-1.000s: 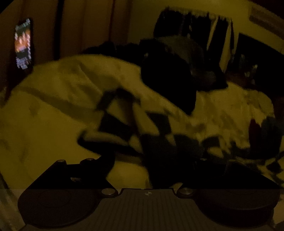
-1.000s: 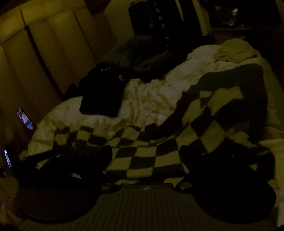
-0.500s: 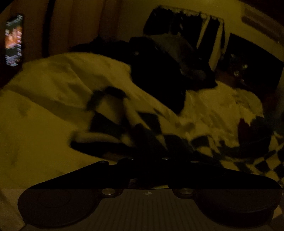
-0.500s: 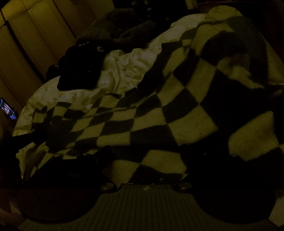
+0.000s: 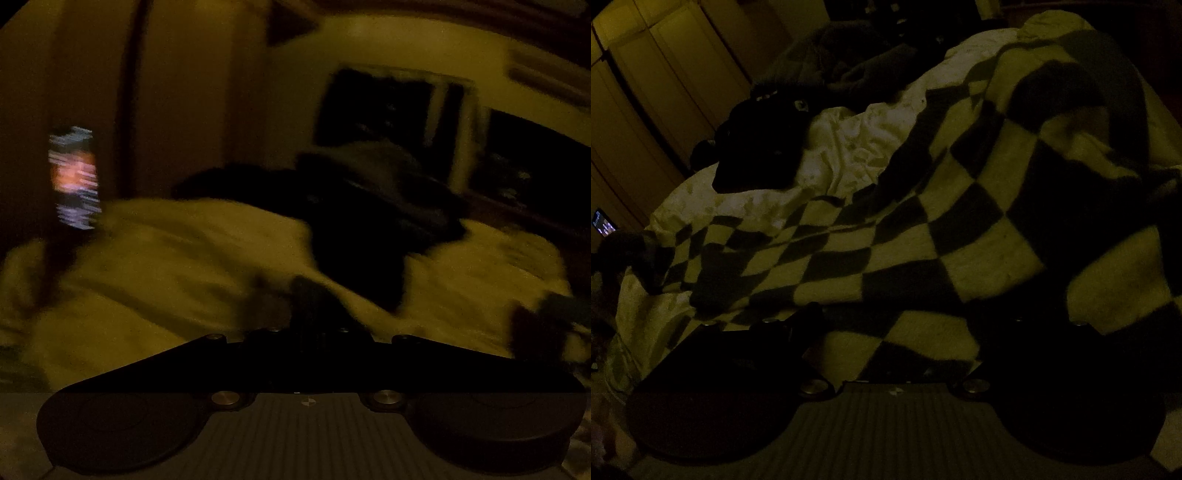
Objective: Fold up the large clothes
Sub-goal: 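Lift a blanket edge with the left gripper and fold it over the blanket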
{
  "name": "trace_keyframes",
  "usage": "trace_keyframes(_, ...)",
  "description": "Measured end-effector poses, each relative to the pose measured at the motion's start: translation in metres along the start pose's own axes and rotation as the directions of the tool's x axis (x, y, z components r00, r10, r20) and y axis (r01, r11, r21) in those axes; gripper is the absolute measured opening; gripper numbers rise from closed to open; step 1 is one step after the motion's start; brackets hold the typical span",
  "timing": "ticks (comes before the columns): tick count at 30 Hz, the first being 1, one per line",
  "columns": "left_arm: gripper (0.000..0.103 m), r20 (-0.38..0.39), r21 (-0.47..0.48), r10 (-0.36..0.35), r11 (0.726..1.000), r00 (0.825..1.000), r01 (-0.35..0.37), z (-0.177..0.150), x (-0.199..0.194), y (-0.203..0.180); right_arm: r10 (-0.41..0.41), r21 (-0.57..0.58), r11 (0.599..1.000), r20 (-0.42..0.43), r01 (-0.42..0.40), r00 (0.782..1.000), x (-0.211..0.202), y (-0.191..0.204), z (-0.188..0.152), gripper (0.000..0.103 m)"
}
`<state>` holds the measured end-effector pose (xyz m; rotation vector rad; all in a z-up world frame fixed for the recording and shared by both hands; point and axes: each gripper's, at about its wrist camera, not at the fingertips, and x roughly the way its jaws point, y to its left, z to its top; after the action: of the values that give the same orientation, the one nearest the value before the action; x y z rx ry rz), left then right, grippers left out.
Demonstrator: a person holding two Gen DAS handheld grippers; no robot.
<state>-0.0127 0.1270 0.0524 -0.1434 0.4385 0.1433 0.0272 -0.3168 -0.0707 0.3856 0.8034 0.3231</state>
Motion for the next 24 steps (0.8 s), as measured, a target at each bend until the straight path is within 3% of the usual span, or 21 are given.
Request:
trace_keyframes(1, 0.064, -0.019, -0.016, -0.075, 0.997, 0.997, 0.075, -0.001, 0.002, -0.012, 0.002, 0.002, 1.0, 0.0, -0.002, 1.0, -0.001, 0.0, 0.0, 0.088)
trace_keyframes(4, 0.064, -0.057, -0.021, -0.258, 0.966, 0.964, 0.257, 0.003, 0.006, -0.055, 0.005, 0.006, 1.0, 0.001, -0.005, 1.0, -0.001, -0.001, 0.0, 0.088)
trace_keyframes(6, 0.064, -0.073, 0.007, -0.361, 0.932, 0.93, 0.363, 0.009, 0.007, -0.089, 0.01, 0.012, 1.0, 0.003, -0.01, 1.0, -0.001, -0.002, 0.0, 0.088)
trace_keyframes(9, 0.065, -0.122, -0.002, -0.51, 0.858, 0.852, 0.513, 0.01, 0.014, -0.134, 0.022, 0.028, 0.999, 0.006, -0.022, 1.0, -0.002, -0.005, 0.0, 0.088)
trace_keyframes(13, 0.065, -0.236, -0.053, -0.592, 0.8, 0.771, 0.598, -0.009, 0.047, -0.184, 0.036, 0.051, 0.998, 0.015, -0.037, 0.999, -0.003, -0.009, -0.001, 0.088)
trace_keyframes(15, 0.069, -0.315, -0.121, -0.604, 0.79, 0.732, 0.601, -0.027, 0.072, -0.198, 0.041, 0.059, 0.997, 0.021, -0.042, 0.999, -0.004, -0.01, -0.001, 0.088)
trace_keyframes(17, 0.086, -0.395, -0.161, -0.598, 0.792, 0.697, 0.588, -0.048, 0.098, -0.21, 0.044, 0.066, 0.997, 0.026, -0.046, 0.999, -0.005, -0.011, -0.001, 0.088)
trace_keyframes(18, 0.091, -0.414, -0.169, -0.579, 0.807, 0.702, 0.566, -0.055, 0.108, -0.211, 0.047, 0.072, 0.996, 0.029, -0.049, 0.998, -0.005, -0.011, -0.002, 0.088)
trace_keyframes(19, 0.103, -0.43, -0.177, -0.558, 0.823, 0.71, 0.54, -0.064, 0.117, -0.21, 0.05, 0.075, 0.996, 0.031, -0.052, 0.998, -0.005, -0.012, -0.002, 0.088)
trace_keyframes(22, 0.103, -0.448, -0.232, -0.539, 0.841, 0.714, 0.489, -0.078, 0.132, -0.203, 0.054, 0.085, 0.995, 0.033, -0.056, 0.998, -0.004, -0.014, -0.002, 0.088)
trace_keyframes(24, 0.103, -0.439, -0.262, -0.553, 0.833, 0.708, 0.488, -0.079, 0.133, -0.191, 0.052, 0.083, 0.995, 0.034, -0.055, 0.998, -0.003, -0.014, -0.002, 0.088)
